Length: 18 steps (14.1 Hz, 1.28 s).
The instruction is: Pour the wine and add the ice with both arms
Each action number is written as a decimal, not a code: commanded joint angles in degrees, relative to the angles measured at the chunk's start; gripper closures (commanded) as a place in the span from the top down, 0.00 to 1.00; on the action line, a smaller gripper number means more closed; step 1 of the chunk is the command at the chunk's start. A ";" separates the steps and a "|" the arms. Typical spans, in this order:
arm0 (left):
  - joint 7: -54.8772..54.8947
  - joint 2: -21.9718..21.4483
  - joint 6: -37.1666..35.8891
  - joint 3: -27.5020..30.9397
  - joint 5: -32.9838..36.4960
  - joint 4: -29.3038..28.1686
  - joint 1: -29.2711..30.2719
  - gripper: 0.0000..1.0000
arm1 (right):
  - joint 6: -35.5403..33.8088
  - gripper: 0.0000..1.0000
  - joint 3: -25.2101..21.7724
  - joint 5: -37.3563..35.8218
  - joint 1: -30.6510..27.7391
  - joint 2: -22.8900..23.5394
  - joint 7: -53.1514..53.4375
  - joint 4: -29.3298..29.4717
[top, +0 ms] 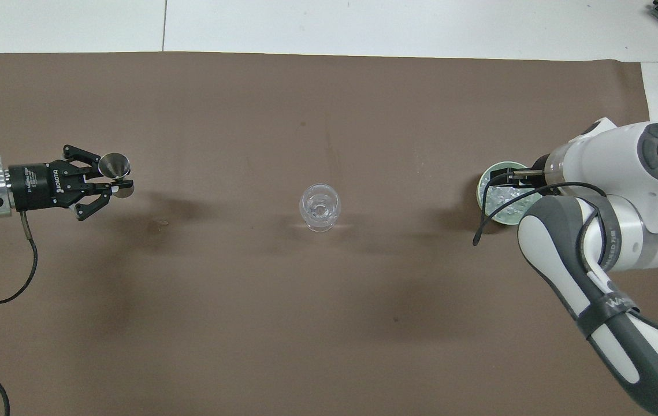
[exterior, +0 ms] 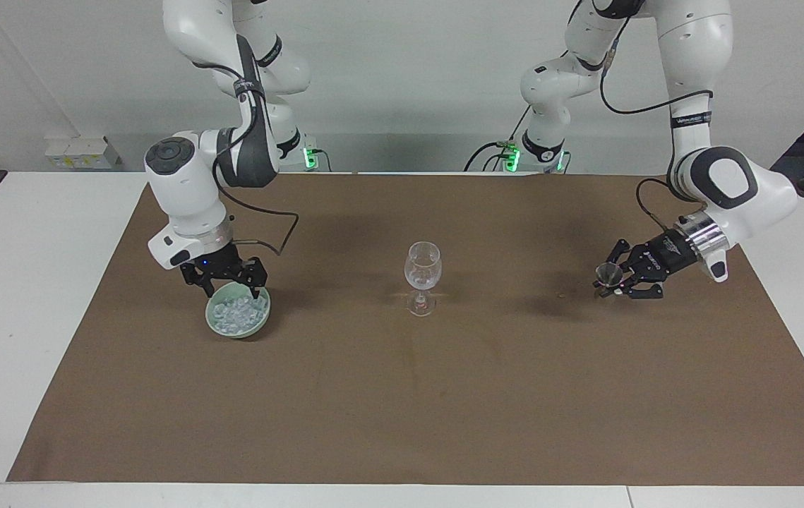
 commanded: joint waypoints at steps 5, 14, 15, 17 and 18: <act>8.64 5.80 -2.81 -0.55 -8.95 -1.40 4.49 0.00 | 3.06 0.86 0.18 0.75 -0.74 0.08 -0.87 -2.60; 17.79 5.10 -0.27 -0.46 -16.69 -8.53 3.61 0.00 | 6.05 0.72 0.27 0.75 -1.00 3.25 -0.78 -2.60; 19.19 4.92 -0.18 -0.46 -16.69 -8.97 3.61 0.00 | 6.06 0.66 0.27 0.75 -1.00 3.51 -0.78 -2.60; 19.56 4.66 0.52 -0.55 -17.48 -9.59 3.52 0.00 | 5.88 0.59 0.27 0.75 -1.00 3.51 -0.78 -2.60; 19.56 4.31 1.05 -0.55 -18.27 -10.63 3.35 0.00 | 5.79 0.44 0.27 0.75 -0.91 3.51 -0.69 -2.60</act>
